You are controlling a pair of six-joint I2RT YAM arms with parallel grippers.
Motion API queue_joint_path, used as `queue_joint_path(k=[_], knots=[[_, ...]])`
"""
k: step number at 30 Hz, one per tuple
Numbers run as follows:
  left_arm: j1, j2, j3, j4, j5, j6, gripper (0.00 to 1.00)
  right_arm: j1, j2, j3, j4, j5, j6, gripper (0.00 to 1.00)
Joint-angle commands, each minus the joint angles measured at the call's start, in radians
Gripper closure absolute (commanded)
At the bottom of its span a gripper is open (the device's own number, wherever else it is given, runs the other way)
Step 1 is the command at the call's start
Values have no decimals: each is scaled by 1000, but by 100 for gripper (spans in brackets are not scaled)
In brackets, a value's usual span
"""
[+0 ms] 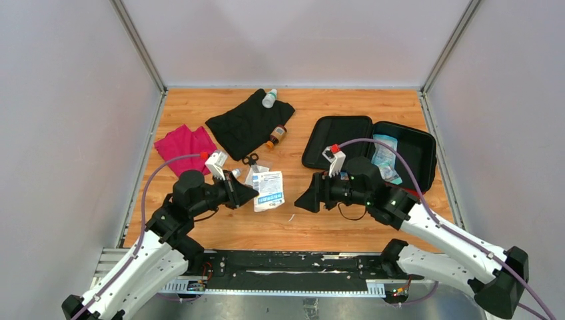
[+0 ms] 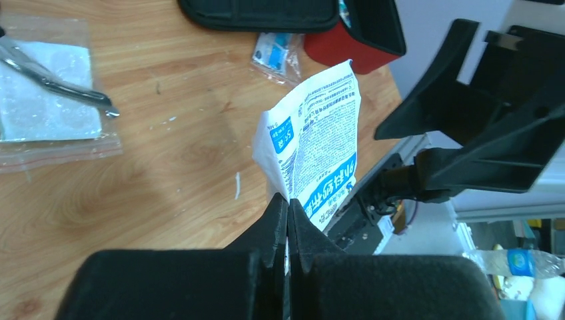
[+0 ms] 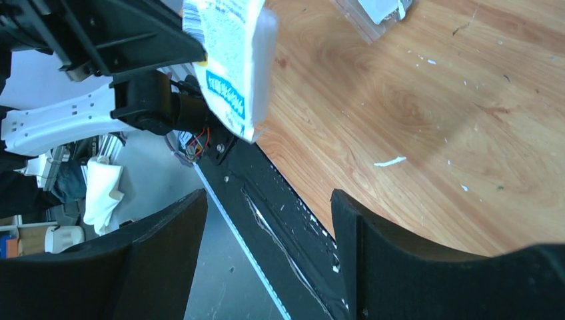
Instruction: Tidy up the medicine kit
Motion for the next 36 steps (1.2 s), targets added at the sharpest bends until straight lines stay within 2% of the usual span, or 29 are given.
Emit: queue_joint_path(k=[1,7,13,16,22,24,25,27,30,32,36], knots=[[-6,-3,21,11,79,-47,100,49,53,3,128,85,53,27],[-5,-14,-16,72,86,-100,100,65,144,27,215,96,96,28],[-6,34,-53,181,99,-138,100,67,268,77,289,68,115,34],[-6,70,-56,218,101,-139,100,66,311,80,333,57,132,40],[-6,130,-38,243,93,-132,100,65,343,114,311,123,101,67],[-6,150,-27,217,54,-128,99,65,329,115,296,174,80,81],[-5,160,-18,201,36,-119,93,65,317,110,289,201,70,88],[-6,185,2,189,4,-102,71,64,293,104,274,274,48,99],[-6,231,60,146,-68,-47,47,13,255,148,141,370,-2,100],[-5,269,111,99,-126,9,36,-43,234,199,28,422,-42,100],[-6,352,220,-17,-233,140,23,-259,207,294,-182,491,-132,100]])
